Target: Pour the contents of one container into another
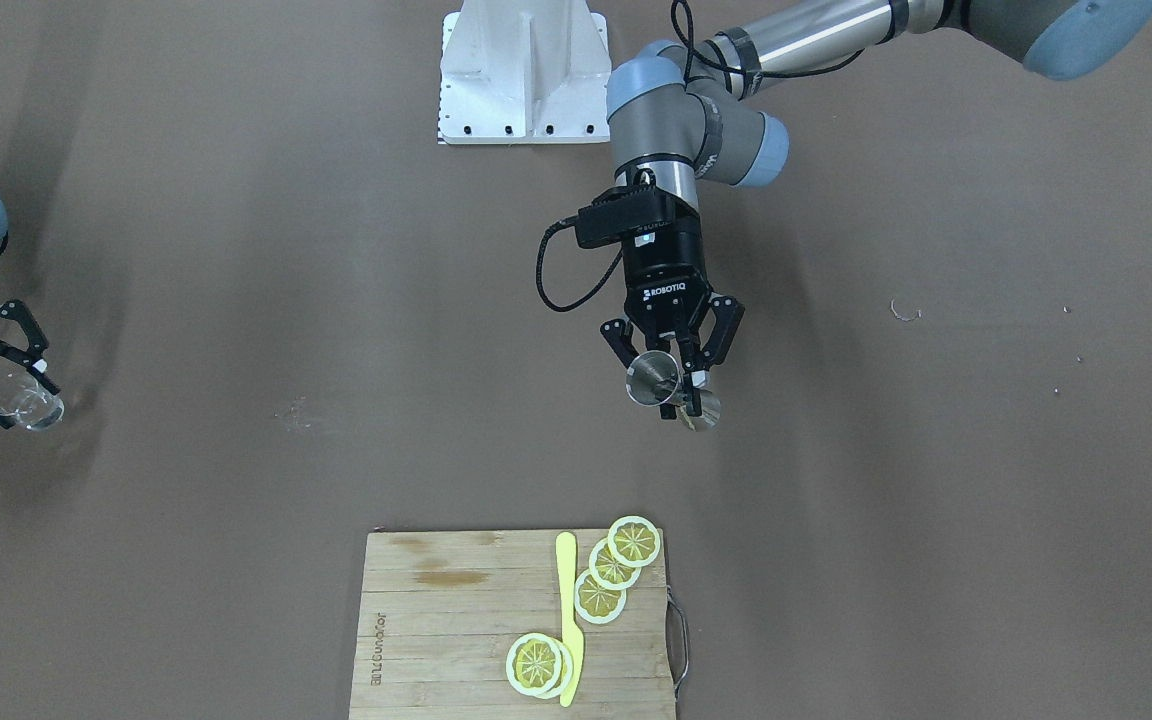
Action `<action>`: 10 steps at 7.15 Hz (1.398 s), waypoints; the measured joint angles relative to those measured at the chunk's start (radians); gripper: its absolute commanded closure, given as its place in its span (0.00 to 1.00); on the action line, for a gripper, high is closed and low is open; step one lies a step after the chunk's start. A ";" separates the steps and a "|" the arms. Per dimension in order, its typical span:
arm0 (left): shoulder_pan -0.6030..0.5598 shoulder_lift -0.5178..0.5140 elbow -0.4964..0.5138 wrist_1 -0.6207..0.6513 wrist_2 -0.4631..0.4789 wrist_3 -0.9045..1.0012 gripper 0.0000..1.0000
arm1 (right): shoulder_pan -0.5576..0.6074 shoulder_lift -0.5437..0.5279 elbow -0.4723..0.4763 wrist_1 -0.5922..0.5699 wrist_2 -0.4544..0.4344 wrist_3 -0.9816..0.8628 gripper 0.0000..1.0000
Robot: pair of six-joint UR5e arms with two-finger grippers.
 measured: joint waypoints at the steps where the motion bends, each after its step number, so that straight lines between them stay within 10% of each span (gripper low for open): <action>1: 0.000 0.002 0.000 -0.006 -0.001 -0.020 1.00 | -0.014 -0.009 -0.010 0.020 -0.016 -0.003 1.00; 10: -0.015 0.137 -0.098 -0.028 -0.008 -0.307 1.00 | -0.047 -0.015 -0.071 0.115 -0.046 -0.013 1.00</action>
